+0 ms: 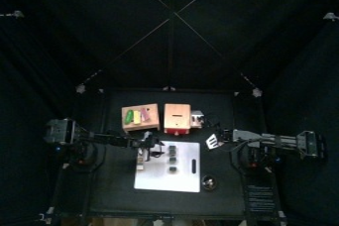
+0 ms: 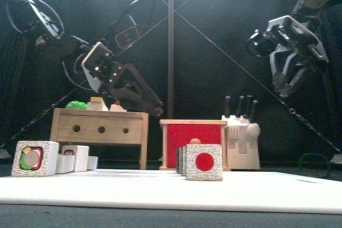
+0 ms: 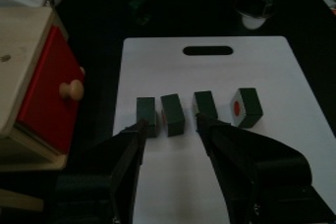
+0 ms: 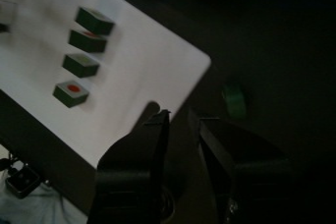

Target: Grab piece of sushi

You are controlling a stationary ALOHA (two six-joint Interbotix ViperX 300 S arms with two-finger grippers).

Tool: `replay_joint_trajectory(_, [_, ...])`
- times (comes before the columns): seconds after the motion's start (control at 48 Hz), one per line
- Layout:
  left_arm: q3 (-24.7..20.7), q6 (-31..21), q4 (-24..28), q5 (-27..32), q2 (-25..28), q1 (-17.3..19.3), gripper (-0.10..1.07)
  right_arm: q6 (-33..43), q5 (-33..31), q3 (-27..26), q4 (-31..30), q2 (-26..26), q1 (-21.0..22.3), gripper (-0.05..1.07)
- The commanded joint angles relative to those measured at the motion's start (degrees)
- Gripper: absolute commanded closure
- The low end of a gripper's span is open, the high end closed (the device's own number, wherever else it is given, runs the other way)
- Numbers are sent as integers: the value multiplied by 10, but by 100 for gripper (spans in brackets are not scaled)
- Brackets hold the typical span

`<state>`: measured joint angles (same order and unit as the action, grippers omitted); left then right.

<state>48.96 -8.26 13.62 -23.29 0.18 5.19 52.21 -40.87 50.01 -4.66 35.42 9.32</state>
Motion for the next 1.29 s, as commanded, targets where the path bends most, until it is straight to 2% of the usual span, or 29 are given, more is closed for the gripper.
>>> replay_joint_trajectory(0.0, [-31, 2, -2, 13, 11, 5, 14, 3, 104, 28, -44, 18, -15, 37])
replay_joint_trajectory(0.062, [-47, 1, -2, 35, 25, 8, 14, 3, 156, 47, -73, 18, -25, 37])
replay_joint_trajectory(0.146, [-66, 1, -1, 66, 43, 11, 14, 2, 188, 66, -104, 14, -35, 37])
replay_joint_trajectory(0.354, [-116, 2, 5, 161, 74, 12, 15, 2, 193, 83, -157, -22, -38, 37])
replay_joint_trajectory(0.479, [-128, 1, 11, 192, 81, 12, 15, 1, 193, 85, -170, -35, -39, 37])
replay_joint_trajectory(1.083, [-172, 2, 23, 201, 125, 11, 15, 3, 193, 96, -184, -39, -38, 37])
replay_joint_trajectory(1.271, [-176, 1, 22, 201, 131, 11, 22, 3, 196, 97, -184, -41, -34, 37])
